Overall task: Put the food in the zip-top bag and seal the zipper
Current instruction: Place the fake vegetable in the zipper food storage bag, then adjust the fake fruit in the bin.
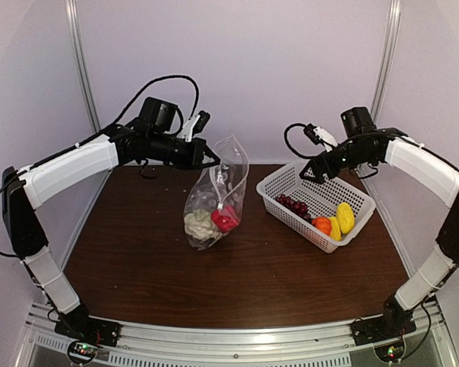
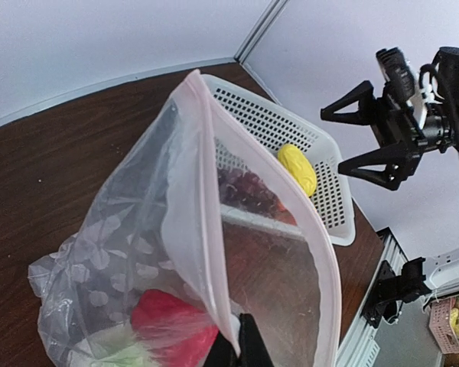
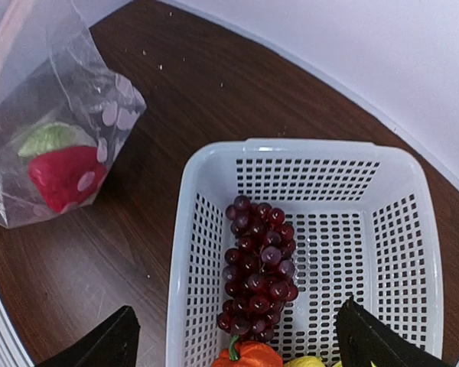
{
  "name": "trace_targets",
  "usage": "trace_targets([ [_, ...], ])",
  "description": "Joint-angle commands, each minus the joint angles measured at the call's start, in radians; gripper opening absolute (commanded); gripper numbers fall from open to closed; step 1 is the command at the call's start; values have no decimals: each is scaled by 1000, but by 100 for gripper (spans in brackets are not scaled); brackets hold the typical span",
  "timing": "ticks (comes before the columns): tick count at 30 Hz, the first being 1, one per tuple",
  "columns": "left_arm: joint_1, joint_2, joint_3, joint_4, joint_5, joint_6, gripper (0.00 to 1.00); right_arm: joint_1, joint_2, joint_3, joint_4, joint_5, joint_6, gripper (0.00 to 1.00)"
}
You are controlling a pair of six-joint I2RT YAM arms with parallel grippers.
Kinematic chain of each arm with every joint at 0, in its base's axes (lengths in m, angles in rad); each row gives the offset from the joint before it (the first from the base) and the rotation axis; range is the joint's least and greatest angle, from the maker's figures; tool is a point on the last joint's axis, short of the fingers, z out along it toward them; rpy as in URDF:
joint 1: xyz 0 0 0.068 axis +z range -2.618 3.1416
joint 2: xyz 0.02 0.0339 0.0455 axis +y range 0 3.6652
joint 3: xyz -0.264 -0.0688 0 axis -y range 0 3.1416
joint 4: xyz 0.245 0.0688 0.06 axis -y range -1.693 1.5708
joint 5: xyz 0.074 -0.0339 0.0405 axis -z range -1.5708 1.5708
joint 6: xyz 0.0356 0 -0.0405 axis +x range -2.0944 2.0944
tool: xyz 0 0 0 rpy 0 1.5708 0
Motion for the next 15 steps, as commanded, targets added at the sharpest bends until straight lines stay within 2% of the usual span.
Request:
trace_targets([
  [1,8,7,-14,-28,17,40,0,2,91,-30,-81,54,-40,87],
  [9,8,0,-63,23,48,22,0,1,280,42,-114,47,-50,79],
  [15,9,-8,-70,26,74,19,0,1,382,97,-130,47,-45,78],
])
